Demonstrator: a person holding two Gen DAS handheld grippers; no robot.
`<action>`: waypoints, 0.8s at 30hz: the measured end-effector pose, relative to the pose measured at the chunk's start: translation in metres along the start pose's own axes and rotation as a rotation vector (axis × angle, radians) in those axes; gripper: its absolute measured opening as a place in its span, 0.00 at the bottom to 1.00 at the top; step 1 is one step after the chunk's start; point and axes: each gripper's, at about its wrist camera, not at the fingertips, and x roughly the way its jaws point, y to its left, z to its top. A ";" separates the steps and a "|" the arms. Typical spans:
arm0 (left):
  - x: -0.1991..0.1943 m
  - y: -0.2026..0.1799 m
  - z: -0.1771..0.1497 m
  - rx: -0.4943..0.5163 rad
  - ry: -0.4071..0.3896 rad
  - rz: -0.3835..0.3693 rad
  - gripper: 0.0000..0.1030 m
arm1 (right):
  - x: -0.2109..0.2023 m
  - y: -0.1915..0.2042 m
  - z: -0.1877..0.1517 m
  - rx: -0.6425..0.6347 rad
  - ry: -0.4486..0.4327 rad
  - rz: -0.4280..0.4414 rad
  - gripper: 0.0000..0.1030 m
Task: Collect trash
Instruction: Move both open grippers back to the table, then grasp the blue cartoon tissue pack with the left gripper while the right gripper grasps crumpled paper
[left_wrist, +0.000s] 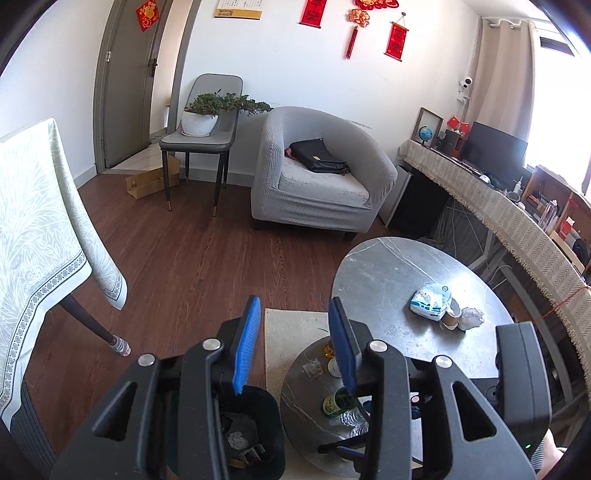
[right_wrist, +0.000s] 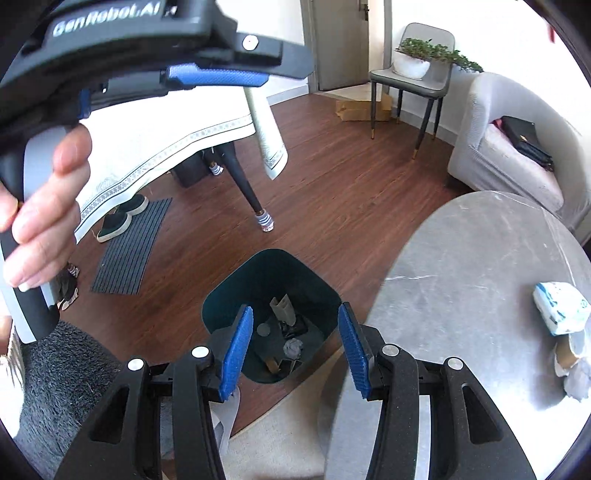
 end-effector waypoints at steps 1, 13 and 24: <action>0.003 -0.005 0.000 0.006 0.003 -0.004 0.41 | -0.005 -0.006 -0.002 0.010 -0.013 -0.010 0.47; 0.037 -0.051 -0.003 0.038 0.054 -0.068 0.48 | -0.060 -0.083 -0.034 0.130 -0.130 -0.191 0.50; 0.067 -0.082 -0.004 0.024 0.093 -0.107 0.60 | -0.094 -0.161 -0.072 0.285 -0.206 -0.359 0.60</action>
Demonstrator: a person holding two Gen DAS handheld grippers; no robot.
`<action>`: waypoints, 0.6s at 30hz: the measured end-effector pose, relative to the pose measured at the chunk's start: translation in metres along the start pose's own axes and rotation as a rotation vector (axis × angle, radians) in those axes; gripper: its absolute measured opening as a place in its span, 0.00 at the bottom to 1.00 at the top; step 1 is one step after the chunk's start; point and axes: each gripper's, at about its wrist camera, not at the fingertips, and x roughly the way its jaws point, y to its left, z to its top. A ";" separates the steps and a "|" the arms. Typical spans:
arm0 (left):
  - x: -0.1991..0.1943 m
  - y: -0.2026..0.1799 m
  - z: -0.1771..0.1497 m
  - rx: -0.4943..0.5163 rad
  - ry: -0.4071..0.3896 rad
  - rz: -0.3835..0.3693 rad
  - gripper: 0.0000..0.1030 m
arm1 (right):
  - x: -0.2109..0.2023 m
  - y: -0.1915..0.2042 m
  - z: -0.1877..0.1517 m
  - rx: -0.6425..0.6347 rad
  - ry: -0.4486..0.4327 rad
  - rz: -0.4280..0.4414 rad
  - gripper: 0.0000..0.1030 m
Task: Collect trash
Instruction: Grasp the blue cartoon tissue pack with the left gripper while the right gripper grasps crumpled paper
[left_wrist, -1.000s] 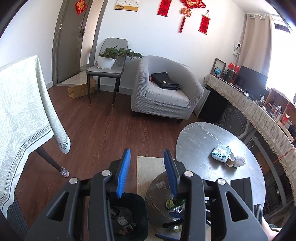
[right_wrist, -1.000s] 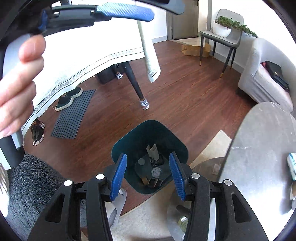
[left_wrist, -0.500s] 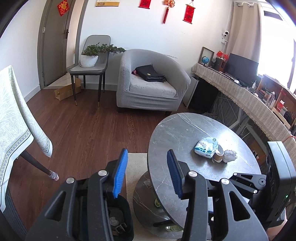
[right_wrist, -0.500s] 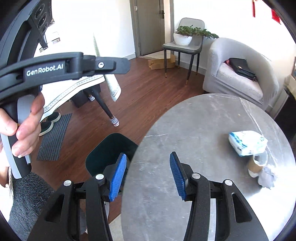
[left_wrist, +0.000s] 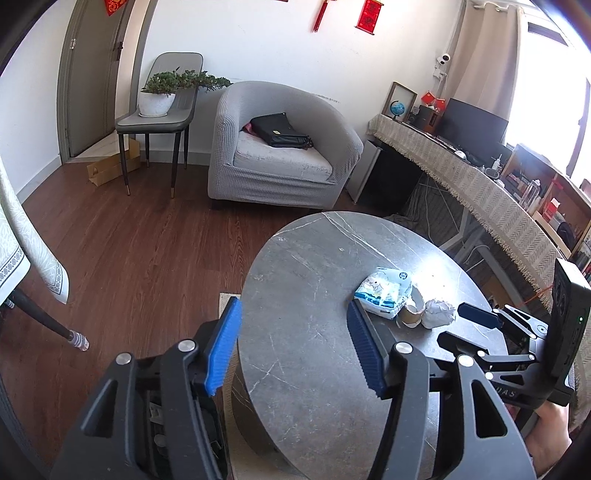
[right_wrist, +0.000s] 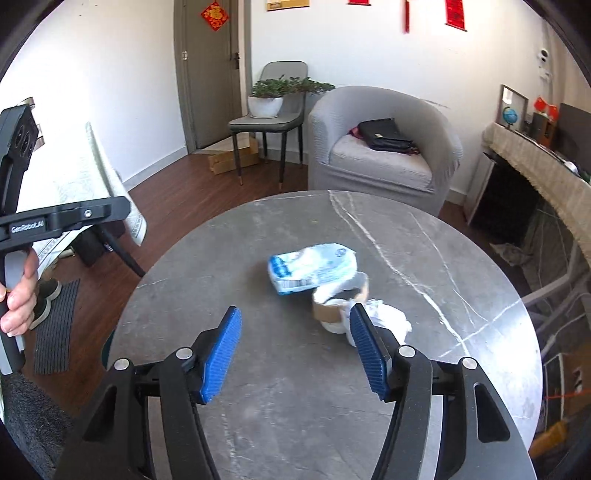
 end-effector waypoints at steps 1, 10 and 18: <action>0.004 -0.003 -0.001 0.005 0.008 -0.003 0.61 | 0.001 -0.006 -0.001 0.013 0.002 -0.007 0.60; 0.035 -0.038 -0.009 0.056 0.062 -0.036 0.69 | 0.014 -0.047 -0.011 0.101 0.012 -0.034 0.63; 0.055 -0.059 -0.018 0.094 0.102 -0.053 0.70 | 0.033 -0.066 -0.015 0.161 0.024 0.042 0.63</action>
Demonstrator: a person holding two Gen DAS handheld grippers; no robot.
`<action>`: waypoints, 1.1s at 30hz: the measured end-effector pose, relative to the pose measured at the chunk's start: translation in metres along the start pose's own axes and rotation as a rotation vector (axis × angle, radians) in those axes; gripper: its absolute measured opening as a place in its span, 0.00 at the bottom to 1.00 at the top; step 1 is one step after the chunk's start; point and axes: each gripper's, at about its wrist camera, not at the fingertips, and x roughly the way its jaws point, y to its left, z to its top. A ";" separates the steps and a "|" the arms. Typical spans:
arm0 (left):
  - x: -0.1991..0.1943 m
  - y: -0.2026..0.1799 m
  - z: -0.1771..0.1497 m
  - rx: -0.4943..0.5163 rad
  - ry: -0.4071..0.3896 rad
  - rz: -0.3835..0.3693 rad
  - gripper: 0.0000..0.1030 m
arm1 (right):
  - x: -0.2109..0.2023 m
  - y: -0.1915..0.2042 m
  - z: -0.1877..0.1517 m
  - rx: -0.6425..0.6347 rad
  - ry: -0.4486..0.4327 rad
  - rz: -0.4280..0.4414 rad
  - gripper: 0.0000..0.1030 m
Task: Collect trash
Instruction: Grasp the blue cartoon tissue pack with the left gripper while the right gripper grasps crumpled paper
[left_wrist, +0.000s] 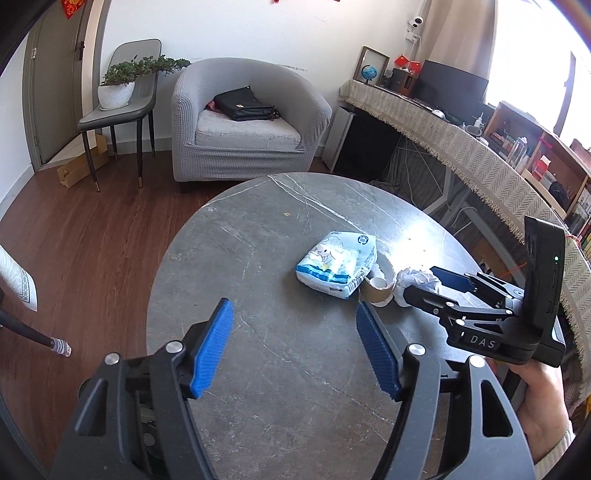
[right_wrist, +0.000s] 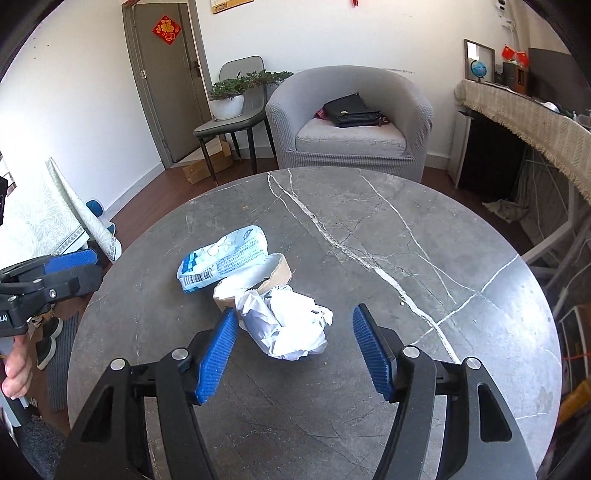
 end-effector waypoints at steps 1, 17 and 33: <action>0.002 -0.002 0.000 0.002 0.004 -0.004 0.71 | 0.003 -0.003 0.001 0.020 0.011 0.027 0.63; 0.029 -0.024 0.008 0.089 0.052 -0.014 0.83 | -0.026 -0.017 0.006 0.100 -0.038 0.158 0.47; 0.095 -0.024 0.046 0.143 0.152 -0.222 0.84 | -0.022 -0.050 -0.004 0.223 -0.034 0.206 0.48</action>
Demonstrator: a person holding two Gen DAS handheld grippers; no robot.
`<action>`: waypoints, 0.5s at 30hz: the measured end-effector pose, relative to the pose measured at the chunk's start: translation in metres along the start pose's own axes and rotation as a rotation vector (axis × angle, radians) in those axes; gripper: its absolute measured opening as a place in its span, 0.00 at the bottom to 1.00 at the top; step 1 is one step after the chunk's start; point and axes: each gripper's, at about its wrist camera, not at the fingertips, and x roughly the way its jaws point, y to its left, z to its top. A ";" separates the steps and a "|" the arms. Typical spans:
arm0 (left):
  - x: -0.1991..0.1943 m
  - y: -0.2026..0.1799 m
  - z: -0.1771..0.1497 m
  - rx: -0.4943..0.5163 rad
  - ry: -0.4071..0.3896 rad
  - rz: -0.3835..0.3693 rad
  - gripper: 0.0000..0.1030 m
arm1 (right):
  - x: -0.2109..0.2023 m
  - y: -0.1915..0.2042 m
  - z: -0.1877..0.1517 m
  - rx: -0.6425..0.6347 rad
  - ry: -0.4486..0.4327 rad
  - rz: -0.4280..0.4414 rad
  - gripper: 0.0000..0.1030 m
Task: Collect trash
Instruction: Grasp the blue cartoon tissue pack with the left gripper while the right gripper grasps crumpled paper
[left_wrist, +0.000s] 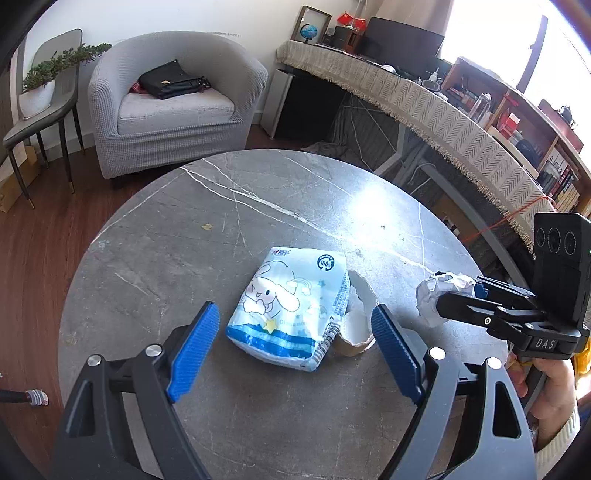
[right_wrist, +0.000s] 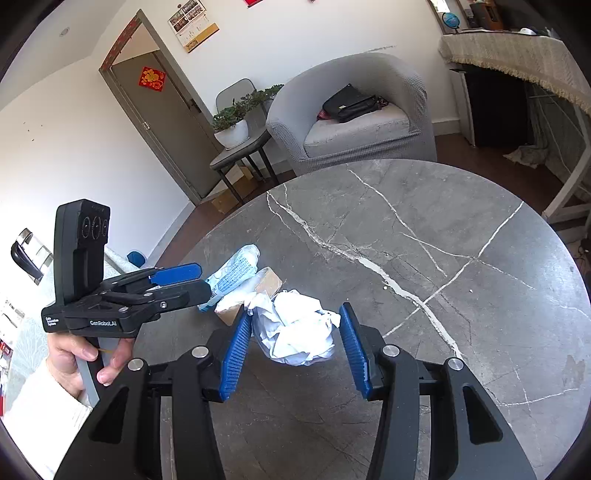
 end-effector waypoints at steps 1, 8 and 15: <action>0.003 0.001 0.002 -0.003 0.001 -0.015 0.84 | 0.001 0.000 0.001 0.000 0.002 0.004 0.47; 0.020 0.018 0.011 -0.066 0.027 -0.080 0.81 | 0.006 -0.002 0.003 0.010 0.013 0.012 0.48; 0.023 0.012 0.014 -0.031 0.050 -0.075 0.69 | 0.012 -0.002 0.005 0.015 0.021 0.013 0.48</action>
